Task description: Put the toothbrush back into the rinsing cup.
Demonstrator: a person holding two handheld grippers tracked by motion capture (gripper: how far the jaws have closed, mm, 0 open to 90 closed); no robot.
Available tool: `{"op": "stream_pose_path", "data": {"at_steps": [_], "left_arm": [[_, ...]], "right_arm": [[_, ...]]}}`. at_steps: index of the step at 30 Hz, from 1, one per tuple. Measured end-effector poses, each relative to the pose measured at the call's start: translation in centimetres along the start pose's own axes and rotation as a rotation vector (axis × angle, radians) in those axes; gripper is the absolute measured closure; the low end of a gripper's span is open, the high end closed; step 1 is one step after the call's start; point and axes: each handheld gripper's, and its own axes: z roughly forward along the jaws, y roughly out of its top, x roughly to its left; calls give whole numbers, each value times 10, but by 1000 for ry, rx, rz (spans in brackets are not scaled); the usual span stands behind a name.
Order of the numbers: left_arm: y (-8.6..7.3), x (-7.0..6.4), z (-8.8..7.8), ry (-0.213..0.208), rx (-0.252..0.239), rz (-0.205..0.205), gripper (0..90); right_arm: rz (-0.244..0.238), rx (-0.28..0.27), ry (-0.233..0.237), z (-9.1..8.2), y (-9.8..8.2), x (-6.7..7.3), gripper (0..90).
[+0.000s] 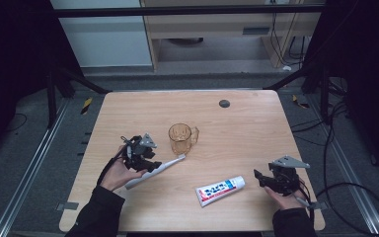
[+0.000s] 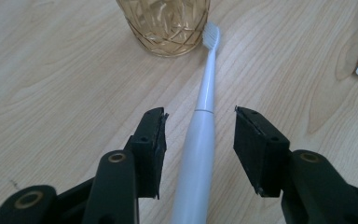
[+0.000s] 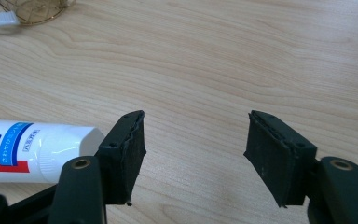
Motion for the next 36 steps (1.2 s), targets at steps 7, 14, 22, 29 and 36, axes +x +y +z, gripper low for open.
{"op": "stream_pose_path", "data": {"at_steps": [7, 14, 22, 29, 36], "left_arm": [[2, 0, 9, -3, 55, 18, 539], [0, 0, 17, -6, 95, 31, 562], [0, -3, 27, 1, 155, 52, 571], [-2, -3, 33, -1, 188, 52, 586], [-2, -1, 40, -19, 210, 51, 626]], "right_arm": [[-1, 3, 3, 0, 0, 0, 378], [-5, 3, 5, 1, 0, 0, 383], [-15, 6, 6, 2, -1, 0, 391], [-14, 15, 8, 2, -1, 0, 397], [-13, 18, 16, 3, -1, 1, 403]]}}
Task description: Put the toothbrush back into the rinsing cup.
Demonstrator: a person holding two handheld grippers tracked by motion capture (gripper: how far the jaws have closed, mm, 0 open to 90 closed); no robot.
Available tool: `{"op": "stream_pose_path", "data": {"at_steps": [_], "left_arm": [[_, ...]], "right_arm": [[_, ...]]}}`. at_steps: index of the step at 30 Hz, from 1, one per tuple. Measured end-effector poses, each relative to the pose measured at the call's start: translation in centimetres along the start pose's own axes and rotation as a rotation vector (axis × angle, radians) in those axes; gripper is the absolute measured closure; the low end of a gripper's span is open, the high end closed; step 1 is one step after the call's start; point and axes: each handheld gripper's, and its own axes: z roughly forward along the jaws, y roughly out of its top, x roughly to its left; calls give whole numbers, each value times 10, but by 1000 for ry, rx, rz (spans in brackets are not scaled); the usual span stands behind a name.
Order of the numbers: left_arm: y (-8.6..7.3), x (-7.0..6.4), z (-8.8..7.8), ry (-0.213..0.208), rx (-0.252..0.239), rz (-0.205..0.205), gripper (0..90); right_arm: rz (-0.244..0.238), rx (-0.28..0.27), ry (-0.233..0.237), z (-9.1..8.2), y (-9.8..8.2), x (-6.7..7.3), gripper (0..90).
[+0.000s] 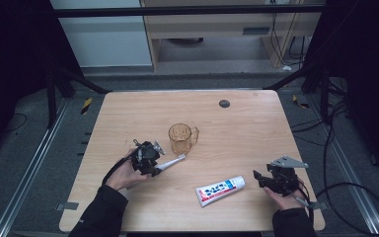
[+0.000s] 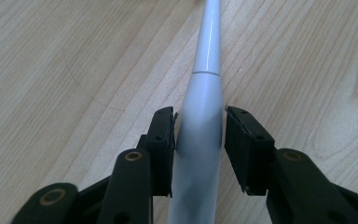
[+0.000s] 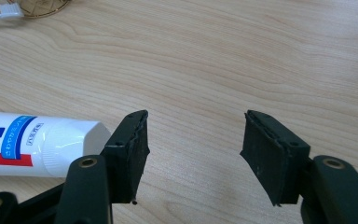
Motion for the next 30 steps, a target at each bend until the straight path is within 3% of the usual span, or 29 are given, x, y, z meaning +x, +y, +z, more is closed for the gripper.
{"op": "stream_pose_path", "data": {"at_steps": [25, 30], "left_arm": [[-1, 11, 7, -70, 21, -40, 667], [-2, 6, 2, -74, 22, -19, 668]], "right_arm": [[-5, 2, 14, 1, 1, -1, 421], [-4, 2, 16, 1, 1, -1, 424]]}}
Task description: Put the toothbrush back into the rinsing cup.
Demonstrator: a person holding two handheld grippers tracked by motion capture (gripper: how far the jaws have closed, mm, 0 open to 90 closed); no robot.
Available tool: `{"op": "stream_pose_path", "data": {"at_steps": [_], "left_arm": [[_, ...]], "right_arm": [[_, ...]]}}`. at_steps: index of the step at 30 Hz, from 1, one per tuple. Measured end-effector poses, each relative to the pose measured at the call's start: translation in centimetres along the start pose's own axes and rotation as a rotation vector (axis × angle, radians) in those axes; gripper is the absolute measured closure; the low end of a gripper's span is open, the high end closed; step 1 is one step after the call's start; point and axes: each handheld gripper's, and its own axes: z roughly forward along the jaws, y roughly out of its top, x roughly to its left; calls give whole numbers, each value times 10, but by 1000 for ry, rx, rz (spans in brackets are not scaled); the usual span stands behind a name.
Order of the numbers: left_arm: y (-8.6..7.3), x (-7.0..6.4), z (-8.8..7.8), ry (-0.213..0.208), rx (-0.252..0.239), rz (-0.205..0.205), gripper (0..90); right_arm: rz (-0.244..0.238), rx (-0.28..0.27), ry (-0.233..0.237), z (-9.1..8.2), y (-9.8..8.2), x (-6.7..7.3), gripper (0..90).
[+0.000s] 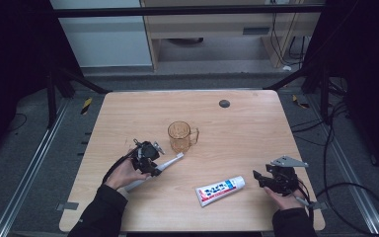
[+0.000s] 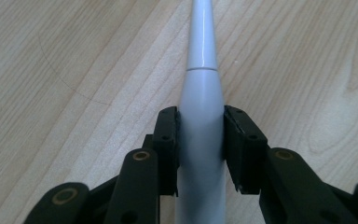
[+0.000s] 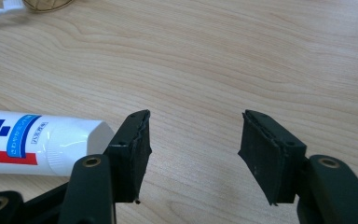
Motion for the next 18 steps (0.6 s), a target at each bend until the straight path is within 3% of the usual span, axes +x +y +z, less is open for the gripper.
{"op": "stream_pose_path", "data": {"at_steps": [10, 18], "left_arm": [[-7, -9, -24, 10, -79, 16, 669], [-13, -14, -52, 23, -177, -13, 669]], "right_arm": [[0, 0, 3, 0, 0, 0, 427], [-1, 1, 3, 0, 0, 0, 428]]}}
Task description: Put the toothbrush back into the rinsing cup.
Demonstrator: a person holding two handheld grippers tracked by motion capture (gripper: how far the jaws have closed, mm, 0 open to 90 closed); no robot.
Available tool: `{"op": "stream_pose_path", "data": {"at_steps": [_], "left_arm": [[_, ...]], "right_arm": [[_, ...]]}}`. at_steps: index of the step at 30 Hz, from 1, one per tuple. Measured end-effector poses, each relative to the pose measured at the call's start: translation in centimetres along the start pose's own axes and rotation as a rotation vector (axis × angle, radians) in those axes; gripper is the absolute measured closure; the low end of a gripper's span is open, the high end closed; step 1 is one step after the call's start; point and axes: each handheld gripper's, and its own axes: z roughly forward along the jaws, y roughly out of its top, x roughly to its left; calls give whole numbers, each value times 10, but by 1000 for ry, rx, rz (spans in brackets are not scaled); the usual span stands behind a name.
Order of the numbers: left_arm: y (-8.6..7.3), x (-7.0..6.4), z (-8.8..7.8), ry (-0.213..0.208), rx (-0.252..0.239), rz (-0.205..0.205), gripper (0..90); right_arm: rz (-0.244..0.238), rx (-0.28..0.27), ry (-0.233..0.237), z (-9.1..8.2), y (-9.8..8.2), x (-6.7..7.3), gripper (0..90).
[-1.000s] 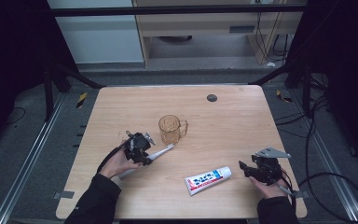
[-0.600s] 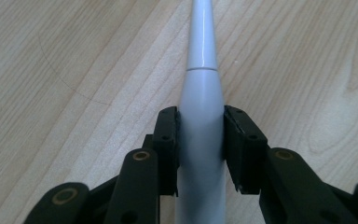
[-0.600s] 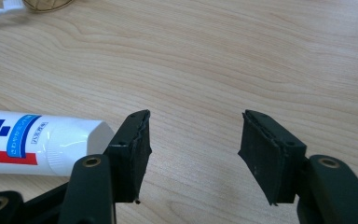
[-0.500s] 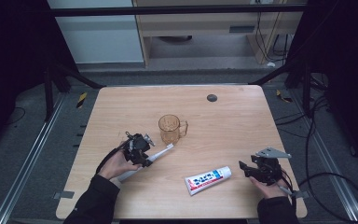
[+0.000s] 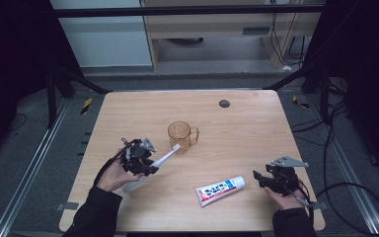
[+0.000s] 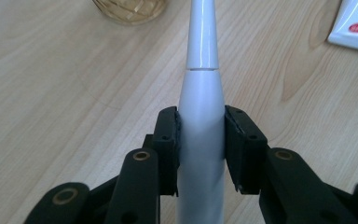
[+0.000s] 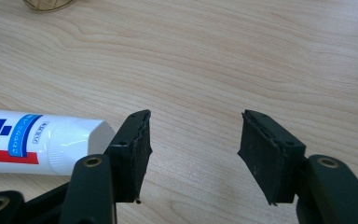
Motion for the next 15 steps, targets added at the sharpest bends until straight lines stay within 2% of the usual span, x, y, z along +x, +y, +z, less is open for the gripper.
{"op": "stream_pose_path", "data": {"at_steps": [6, 11, 15], "left_arm": [[3, -1, -19, 31, -120, -33, 669], [6, -2, -30, 108, -241, -88, 669], [8, 1, -39, 164, -349, -158, 669]], "right_arm": [[-5, -4, -5, 0, 0, 0, 426], [-6, -8, -10, 0, 0, 0, 424], [-2, -7, -11, 1, -1, 1, 420]]}}
